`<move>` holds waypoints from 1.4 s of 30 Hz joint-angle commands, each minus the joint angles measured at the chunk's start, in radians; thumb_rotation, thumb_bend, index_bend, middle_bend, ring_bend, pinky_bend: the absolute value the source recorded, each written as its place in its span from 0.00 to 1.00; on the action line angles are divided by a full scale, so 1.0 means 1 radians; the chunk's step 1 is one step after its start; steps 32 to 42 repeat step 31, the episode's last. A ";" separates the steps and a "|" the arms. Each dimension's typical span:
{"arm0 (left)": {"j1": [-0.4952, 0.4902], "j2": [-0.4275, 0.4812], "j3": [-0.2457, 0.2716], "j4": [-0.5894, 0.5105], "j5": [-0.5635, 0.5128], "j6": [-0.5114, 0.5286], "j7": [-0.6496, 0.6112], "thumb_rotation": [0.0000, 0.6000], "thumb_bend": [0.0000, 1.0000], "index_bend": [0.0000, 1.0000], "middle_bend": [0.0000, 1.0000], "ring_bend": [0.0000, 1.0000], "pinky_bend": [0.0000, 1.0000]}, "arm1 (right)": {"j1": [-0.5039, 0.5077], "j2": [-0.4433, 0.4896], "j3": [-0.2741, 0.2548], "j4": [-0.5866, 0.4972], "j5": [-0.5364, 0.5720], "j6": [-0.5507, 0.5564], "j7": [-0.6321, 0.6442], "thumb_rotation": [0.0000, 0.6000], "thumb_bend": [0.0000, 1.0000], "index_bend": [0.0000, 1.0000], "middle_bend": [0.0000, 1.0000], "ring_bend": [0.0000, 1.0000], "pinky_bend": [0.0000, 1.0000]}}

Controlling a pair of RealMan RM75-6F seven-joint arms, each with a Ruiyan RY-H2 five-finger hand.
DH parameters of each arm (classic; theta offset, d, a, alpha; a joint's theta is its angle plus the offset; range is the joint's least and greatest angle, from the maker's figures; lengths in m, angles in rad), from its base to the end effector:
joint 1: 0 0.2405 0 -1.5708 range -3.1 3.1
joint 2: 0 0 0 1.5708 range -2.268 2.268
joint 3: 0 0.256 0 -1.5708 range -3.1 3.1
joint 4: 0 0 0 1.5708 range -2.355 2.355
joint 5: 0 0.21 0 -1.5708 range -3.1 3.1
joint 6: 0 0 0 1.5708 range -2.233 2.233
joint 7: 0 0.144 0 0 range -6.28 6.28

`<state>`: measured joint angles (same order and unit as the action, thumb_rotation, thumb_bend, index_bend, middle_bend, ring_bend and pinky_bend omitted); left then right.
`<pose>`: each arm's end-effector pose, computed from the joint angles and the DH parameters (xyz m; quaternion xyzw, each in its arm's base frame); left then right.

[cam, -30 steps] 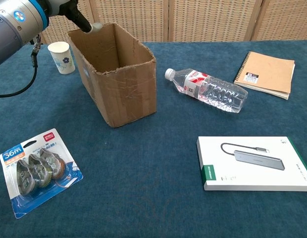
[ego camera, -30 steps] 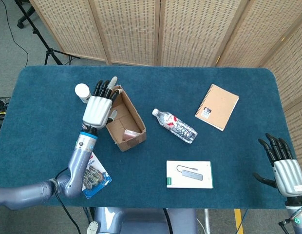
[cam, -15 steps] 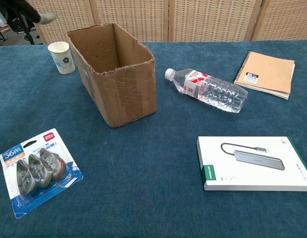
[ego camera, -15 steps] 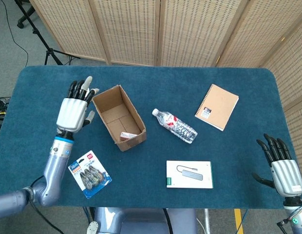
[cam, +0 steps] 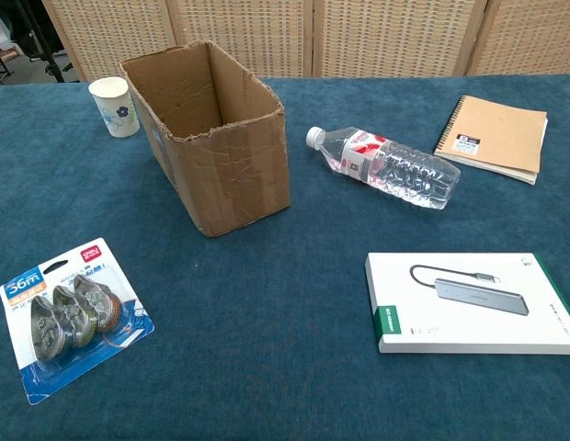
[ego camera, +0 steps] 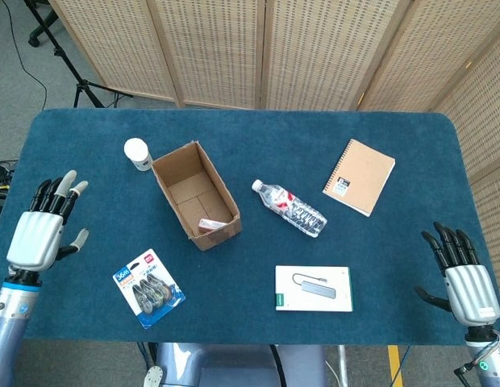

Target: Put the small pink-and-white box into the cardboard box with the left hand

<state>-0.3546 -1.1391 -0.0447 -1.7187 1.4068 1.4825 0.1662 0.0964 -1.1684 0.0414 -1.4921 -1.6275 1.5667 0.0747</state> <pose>-0.2425 0.2512 0.1463 -0.6302 -0.3201 -0.4345 0.5582 -0.3072 -0.1828 0.1559 0.6177 -0.3382 0.4364 0.5601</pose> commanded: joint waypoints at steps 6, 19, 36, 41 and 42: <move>0.132 -0.112 0.053 0.146 0.080 0.140 -0.095 1.00 0.33 0.11 0.00 0.00 0.00 | -0.002 -0.001 0.003 0.002 0.007 0.000 -0.001 1.00 0.13 0.08 0.00 0.00 0.00; 0.172 -0.169 0.042 0.252 0.123 0.149 -0.128 1.00 0.36 0.11 0.00 0.00 0.00 | 0.001 -0.004 0.003 -0.003 0.006 -0.007 -0.019 1.00 0.13 0.08 0.00 0.00 0.00; 0.185 -0.174 0.026 0.259 0.155 0.154 -0.153 1.00 0.36 0.04 0.00 0.00 0.00 | 0.004 -0.005 0.000 -0.002 0.006 -0.015 -0.023 1.00 0.13 0.08 0.00 0.00 0.00; 0.185 -0.174 0.026 0.259 0.155 0.154 -0.153 1.00 0.36 0.04 0.00 0.00 0.00 | 0.004 -0.005 0.000 -0.002 0.006 -0.015 -0.023 1.00 0.13 0.08 0.00 0.00 0.00; 0.185 -0.174 0.026 0.259 0.155 0.154 -0.153 1.00 0.36 0.04 0.00 0.00 0.00 | 0.004 -0.005 0.000 -0.002 0.006 -0.015 -0.023 1.00 0.13 0.08 0.00 0.00 0.00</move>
